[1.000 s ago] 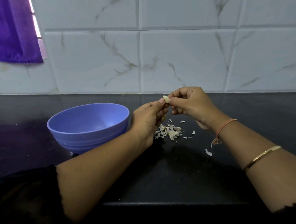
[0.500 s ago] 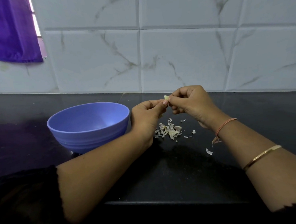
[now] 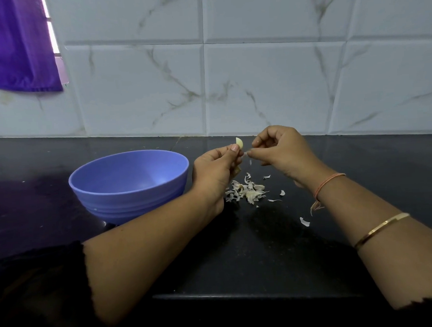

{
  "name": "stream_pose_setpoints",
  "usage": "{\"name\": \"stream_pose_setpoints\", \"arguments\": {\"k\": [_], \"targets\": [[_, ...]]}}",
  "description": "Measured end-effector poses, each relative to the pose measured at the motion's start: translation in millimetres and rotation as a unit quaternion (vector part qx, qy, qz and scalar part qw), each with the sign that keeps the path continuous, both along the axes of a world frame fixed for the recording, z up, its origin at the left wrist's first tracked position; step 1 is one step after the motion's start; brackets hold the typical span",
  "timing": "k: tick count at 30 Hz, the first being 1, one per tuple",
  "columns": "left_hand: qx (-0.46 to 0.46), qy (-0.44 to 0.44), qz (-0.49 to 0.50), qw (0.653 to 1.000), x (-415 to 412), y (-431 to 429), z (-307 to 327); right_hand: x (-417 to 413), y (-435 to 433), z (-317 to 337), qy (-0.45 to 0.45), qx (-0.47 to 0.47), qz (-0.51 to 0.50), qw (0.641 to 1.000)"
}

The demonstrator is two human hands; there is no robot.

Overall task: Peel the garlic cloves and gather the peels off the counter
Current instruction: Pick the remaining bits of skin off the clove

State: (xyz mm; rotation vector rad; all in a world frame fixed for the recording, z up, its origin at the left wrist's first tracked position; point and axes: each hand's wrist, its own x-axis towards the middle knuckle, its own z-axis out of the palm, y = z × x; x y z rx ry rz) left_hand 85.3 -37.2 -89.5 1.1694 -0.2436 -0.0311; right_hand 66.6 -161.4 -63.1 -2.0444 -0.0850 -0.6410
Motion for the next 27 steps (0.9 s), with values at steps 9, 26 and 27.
{"name": "stream_pose_setpoints", "arguments": {"k": [9,26,27], "targets": [[0.008,-0.007,0.015,1.0,1,0,-2,-1,2,2,0.002,-0.04,0.004,0.999],[0.1,-0.066,0.055,0.991,5,0,-6,-7,9,3,-0.006,0.082,0.084,0.993],[0.096,-0.062,0.058,0.992,6,0,-6,-7,10,4,-0.015,0.095,0.078,0.992]]}}
